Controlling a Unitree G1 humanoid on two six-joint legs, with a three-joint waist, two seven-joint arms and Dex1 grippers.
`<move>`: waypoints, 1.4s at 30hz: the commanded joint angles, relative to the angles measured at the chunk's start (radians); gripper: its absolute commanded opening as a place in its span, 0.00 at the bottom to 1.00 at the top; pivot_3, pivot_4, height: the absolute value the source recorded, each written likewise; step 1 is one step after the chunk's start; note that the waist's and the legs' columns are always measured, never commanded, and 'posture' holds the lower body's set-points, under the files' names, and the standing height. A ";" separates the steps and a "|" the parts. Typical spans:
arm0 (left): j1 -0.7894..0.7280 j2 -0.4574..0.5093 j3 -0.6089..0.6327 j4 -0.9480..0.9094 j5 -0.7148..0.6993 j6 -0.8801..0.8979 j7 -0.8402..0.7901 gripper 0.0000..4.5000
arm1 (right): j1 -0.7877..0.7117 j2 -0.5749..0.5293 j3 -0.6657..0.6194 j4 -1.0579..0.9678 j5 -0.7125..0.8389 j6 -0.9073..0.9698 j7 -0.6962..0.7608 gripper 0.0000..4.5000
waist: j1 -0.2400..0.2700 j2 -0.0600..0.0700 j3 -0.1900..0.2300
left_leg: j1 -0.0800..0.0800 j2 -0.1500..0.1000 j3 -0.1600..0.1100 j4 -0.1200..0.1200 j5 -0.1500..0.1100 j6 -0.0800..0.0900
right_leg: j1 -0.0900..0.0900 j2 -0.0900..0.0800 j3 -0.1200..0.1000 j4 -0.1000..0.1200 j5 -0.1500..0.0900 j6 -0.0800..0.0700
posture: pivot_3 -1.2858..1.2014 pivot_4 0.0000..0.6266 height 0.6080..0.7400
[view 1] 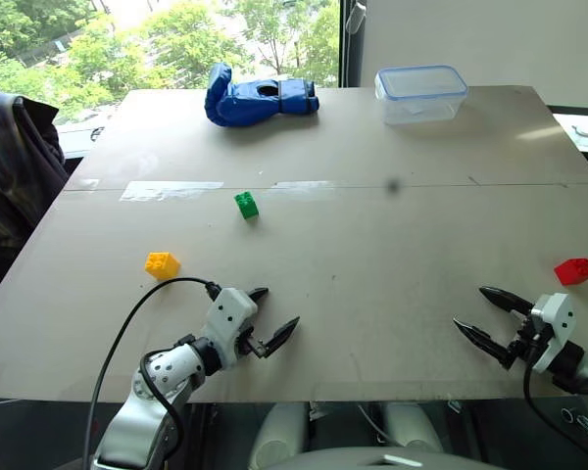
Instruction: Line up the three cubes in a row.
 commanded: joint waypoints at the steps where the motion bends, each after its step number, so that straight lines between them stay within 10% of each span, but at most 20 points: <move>1: -0.013 -0.002 -0.009 0.000 -0.015 0.009 -0.012 0.99 | 0.016 -0.007 -0.033 -0.039 0.012 -0.006 -0.004 1.00 | 0.000 0.000 0.000 | 0.000 0.000 0.000 0.000 0.000 0.000 | 0.000 0.000 0.000 0.000 0.000 0.000 | 0.52 0.24 1.00; 22: -0.060 0.005 -0.030 0.016 -0.025 0.014 -0.064 0.99 | 0.077 0.010 -0.093 -0.069 0.004 0.021 -0.104 1.00 | 0.005 -0.001 0.001 | -0.001 -0.001 -0.001 0.000 0.000 0.000 | 0.000 0.001 -0.001 0.000 0.000 0.000 | 0.52 0.24 1.00; 42: -0.554 0.099 -0.116 -0.160 -0.337 0.330 -0.331 0.99 | -0.047 -0.030 -0.393 0.167 0.033 0.156 -0.398 1.00 | -0.001 -0.001 0.001 | -0.004 -0.002 0.000 0.001 0.000 0.000 | -0.003 0.002 0.000 0.000 0.000 0.000 | 0.52 0.24 1.00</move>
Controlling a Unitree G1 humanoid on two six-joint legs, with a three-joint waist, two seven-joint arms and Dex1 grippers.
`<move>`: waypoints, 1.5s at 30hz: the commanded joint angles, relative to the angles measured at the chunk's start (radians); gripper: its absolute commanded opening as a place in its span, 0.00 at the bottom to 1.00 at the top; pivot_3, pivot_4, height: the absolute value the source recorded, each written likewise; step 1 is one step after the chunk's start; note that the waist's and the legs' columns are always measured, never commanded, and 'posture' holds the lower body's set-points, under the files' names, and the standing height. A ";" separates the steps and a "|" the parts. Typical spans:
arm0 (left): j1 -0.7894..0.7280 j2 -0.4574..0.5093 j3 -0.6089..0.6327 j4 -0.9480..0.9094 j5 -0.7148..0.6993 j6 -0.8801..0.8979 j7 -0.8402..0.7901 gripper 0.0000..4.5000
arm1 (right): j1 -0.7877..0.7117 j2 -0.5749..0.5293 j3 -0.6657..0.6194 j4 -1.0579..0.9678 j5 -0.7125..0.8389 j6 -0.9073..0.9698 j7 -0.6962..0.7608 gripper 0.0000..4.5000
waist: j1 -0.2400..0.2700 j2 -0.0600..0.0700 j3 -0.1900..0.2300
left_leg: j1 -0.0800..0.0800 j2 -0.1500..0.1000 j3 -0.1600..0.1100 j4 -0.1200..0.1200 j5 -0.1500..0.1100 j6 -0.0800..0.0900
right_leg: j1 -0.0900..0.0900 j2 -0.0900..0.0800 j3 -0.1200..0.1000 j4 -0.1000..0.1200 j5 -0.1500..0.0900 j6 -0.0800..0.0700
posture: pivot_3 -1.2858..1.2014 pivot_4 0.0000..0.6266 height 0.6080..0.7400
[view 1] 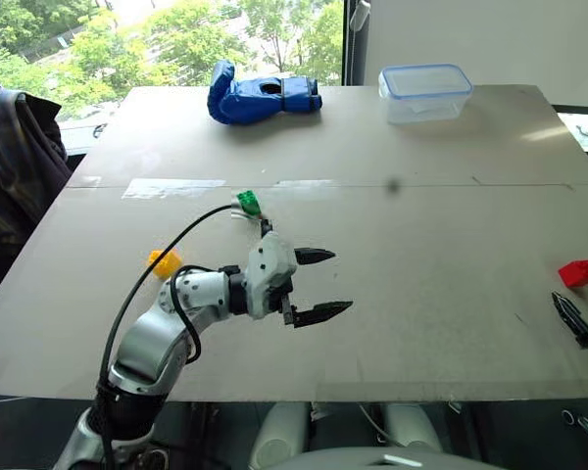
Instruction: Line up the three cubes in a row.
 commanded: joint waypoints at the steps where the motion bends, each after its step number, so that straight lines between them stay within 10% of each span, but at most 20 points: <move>1: -0.067 0.001 -0.009 -0.073 -0.083 0.068 -0.013 0.99 | -0.070 -0.035 -0.046 0.080 0.010 0.004 -0.024 1.00 | -0.010 0.000 0.000 | 0.000 0.000 0.000 0.000 0.000 0.000 | 0.000 0.000 0.000 0.000 0.000 0.000 | 0.52 0.24 1.00; 17: -0.177 -0.043 -0.071 0.003 -0.036 0.033 -0.016 0.99 | -0.314 -0.105 -0.018 0.400 0.004 -0.053 0.140 1.00 | -0.014 0.000 0.000 | 0.000 -0.001 0.000 0.000 0.000 0.000 | 0.000 0.001 0.002 0.000 0.000 0.000 | 0.52 0.24 1.00; 24: -0.175 -0.055 -0.081 0.012 -0.012 0.009 -0.015 1.00 | -0.331 -0.102 -0.012 0.433 0.010 -0.059 0.182 0.29 | -0.014 0.000 0.000 | 0.000 -0.001 0.001 0.000 0.000 0.000 | 0.000 0.002 0.002 0.000 0.000 0.000 | 0.52 0.24 1.00; 33: -0.185 -0.039 -0.064 0.008 -0.019 0.009 -0.032 1.00 | -0.293 -0.025 0.049 0.181 0.009 0.016 0.106 0.29 | -0.016 0.000 0.000 | 0.000 0.000 0.000 0.000 0.001 -0.001 | 0.000 0.002 0.002 0.001 0.000 0.000 | 0.52 0.24 1.00; 45: -0.101 0.088 -0.002 0.110 0.038 -0.097 -0.108 1.00 | -0.265 0.345 0.518 -0.436 -0.290 0.305 -0.421 0.29 | -0.012 0.001 0.001 | -0.002 0.000 -0.001 0.000 0.005 -0.008 | -0.008 0.002 0.003 0.009 0.000 0.000 | 0.52 0.24 1.00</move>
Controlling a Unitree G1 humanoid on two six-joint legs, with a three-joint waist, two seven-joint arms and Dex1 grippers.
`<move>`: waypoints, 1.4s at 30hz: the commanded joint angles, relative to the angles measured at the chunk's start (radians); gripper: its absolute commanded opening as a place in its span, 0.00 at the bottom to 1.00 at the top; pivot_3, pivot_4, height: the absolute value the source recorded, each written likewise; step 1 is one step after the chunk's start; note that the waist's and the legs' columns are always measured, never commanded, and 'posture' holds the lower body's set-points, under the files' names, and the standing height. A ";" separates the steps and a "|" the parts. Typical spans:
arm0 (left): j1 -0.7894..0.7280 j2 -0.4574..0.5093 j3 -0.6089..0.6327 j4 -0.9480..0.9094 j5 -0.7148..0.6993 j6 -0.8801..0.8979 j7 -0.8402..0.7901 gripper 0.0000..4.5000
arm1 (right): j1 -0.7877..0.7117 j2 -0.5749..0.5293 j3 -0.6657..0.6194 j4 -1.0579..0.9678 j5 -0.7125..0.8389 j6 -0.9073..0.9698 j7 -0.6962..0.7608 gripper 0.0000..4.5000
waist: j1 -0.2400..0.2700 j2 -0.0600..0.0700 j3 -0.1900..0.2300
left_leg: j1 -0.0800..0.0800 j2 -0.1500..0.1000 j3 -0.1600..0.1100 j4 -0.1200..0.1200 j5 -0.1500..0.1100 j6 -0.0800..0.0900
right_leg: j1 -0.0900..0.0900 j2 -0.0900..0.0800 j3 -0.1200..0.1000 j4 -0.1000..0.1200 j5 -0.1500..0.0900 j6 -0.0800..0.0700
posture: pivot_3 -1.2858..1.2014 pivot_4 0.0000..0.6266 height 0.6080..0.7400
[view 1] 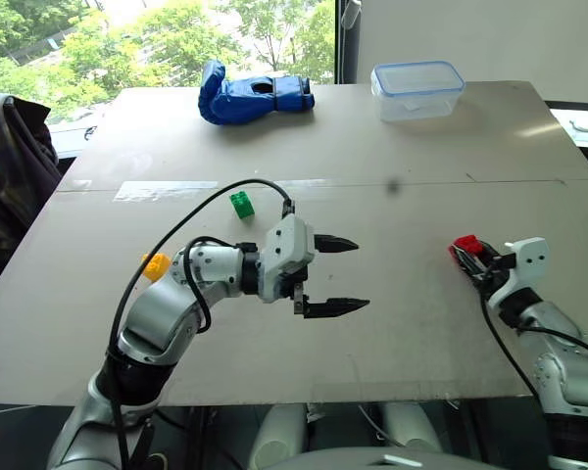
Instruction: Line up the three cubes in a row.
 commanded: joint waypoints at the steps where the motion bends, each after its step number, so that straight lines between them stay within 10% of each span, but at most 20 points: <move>1: 0.010 0.035 0.044 0.040 0.029 -0.064 -0.033 1.00 | -0.005 0.058 0.070 -0.088 -0.087 0.060 -0.131 0.29 | 0.003 0.000 0.000 | -0.001 0.000 0.000 0.000 0.000 -0.001 | -0.001 0.000 0.000 0.001 0.000 0.000 | 0.52 0.24 1.00; 22: -0.029 0.045 0.055 0.119 0.075 -0.118 -0.072 1.00 | -0.053 0.215 0.119 -0.097 -0.128 0.176 -0.258 0.29 | -0.014 -0.003 0.001 | -0.002 -0.002 0.000 0.000 -0.001 0.002 | -0.005 0.000 0.001 0.007 0.000 0.000 | 0.52 0.24 1.00; 30: -0.018 0.042 0.051 0.093 0.072 -0.102 -0.064 1.00 | -0.048 0.220 0.103 -0.095 -0.127 0.162 -0.263 0.99 | -0.025 -0.003 0.001 | -0.002 -0.002 0.000 0.000 -0.001 0.002 | -0.005 0.000 0.001 0.007 0.000 0.000 | 0.52 0.24 1.00; 42: 0.082 -0.034 0.131 0.023 0.105 -0.045 0.166 1.00 | 0.033 0.022 0.065 -0.256 -0.022 0.142 -0.022 0.99 | -0.025 -0.003 0.001 | -0.002 -0.001 0.000 0.000 -0.001 0.003 | -0.005 0.000 0.001 0.007 0.000 0.000 | 0.52 0.24 1.00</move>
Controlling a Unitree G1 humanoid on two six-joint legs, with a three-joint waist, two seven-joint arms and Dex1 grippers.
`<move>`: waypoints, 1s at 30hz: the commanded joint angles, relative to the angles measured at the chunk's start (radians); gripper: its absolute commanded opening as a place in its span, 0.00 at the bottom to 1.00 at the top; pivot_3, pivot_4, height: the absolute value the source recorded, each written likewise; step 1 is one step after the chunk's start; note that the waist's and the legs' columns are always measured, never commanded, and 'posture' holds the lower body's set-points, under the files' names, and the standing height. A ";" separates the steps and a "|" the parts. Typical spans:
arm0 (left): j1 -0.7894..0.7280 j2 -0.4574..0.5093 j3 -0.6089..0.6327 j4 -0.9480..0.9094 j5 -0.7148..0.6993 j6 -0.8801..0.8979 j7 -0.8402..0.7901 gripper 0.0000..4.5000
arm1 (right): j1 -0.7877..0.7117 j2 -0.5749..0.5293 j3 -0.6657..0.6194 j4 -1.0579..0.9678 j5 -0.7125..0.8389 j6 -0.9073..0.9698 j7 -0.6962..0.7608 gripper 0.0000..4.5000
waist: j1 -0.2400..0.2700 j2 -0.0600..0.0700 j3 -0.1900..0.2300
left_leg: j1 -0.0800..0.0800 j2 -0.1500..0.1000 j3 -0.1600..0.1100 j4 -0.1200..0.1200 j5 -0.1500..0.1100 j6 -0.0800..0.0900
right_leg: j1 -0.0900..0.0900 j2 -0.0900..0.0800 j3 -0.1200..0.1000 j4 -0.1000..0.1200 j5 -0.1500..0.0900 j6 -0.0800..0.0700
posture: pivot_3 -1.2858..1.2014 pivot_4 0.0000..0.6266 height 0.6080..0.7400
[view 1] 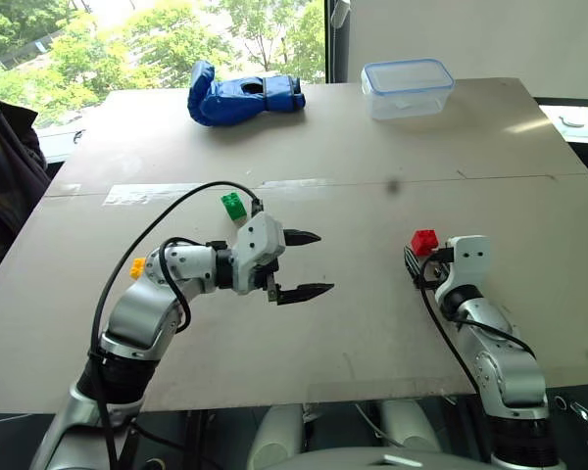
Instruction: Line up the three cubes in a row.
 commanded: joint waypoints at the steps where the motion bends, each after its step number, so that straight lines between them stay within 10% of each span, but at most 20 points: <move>1: 0.040 -0.033 0.057 -0.075 0.063 0.025 0.177 1.00 | 0.050 -0.134 -0.047 -0.144 0.131 0.003 0.215 0.99 | 0.001 0.000 0.000 | 0.000 0.000 0.000 0.000 0.000 0.000 | 0.000 0.000 0.000 0.000 0.000 0.000 | 0.52 0.24 1.00; 7: 0.055 -0.141 0.157 -0.130 0.116 0.112 0.463 1.00 | 0.090 -0.366 -0.155 -0.265 0.427 0.046 0.514 0.99 | 0.003 -0.007 0.003 | 0.001 0.001 -0.001 0.001 0.000 0.001 | 0.002 0.001 -0.001 0.001 0.000 0.000 | 0.52 0.24 1.00; 15: 0.021 -0.351 0.098 -0.094 0.430 0.281 0.948 1.00 | -0.109 -0.348 -0.086 -0.183 0.434 -0.027 0.552 0.99 | 0.011 -0.010 0.003 | 0.002 -0.002 -0.002 0.002 0.000 0.000 | 0.004 0.001 -0.002 0.000 0.000 0.000 | 0.52 0.24 1.00; 30: -0.108 -0.522 0.151 0.223 0.504 0.146 1.145 1.00 | -0.155 -0.343 -0.006 -0.121 0.367 -0.075 0.553 0.99 | 0.039 -0.011 0.004 | -0.003 -0.002 -0.003 0.003 0.003 -0.005 | 0.000 -0.003 -0.004 0.001 0.000 0.000 | 0.52 0.24 1.00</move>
